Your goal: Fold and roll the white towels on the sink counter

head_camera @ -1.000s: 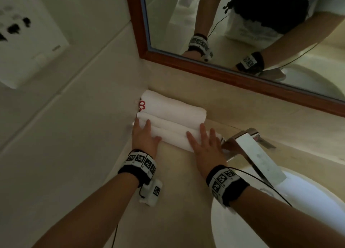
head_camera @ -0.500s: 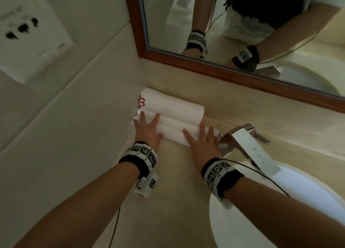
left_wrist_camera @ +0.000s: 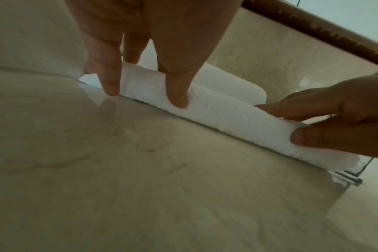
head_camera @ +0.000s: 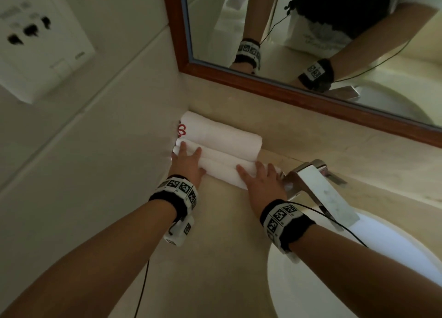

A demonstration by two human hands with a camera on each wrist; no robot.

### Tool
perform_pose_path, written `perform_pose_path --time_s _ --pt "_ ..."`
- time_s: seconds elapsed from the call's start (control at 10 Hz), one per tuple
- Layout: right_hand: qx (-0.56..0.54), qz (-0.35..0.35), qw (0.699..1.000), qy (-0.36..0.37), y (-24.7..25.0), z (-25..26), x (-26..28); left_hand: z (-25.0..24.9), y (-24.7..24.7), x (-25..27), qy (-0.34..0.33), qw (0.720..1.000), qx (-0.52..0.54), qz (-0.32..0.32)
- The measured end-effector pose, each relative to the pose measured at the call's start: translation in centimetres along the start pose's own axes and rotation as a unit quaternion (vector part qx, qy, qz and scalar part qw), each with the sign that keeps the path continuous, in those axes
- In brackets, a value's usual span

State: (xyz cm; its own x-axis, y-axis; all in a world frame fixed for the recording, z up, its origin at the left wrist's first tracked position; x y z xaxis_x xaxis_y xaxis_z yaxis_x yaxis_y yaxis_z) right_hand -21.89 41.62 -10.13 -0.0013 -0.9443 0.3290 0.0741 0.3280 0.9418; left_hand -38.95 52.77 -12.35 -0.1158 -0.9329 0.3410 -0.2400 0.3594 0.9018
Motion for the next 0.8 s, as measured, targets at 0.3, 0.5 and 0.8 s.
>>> perform_pose_path --time_s 0.3,0.5,0.8 --pt "0.006 0.013 1.0 0.003 0.2 -0.4 -0.7 -0.6 0.2 -0.3 0.011 0.999 -0.031 0.028" --pt "-0.025 0.038 0.999 0.007 -1.1 0.1 2.9 -0.1 -0.6 2.7 0.026 0.999 -0.045 0.017" --pt "-0.036 0.032 0.999 0.012 1.0 1.3 8.0 -1.5 1.2 9.2 0.023 1.0 0.01 -0.013"
Point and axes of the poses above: each hand's wrist, its own x-axis away from the middle knuckle, its own y-axis out of the back of the hand, z = x × y, the point moved 8 cm from there along -x, towards the middle knuckle, and after that the axes turned 7 degrees about y, right-handed, at the moved point
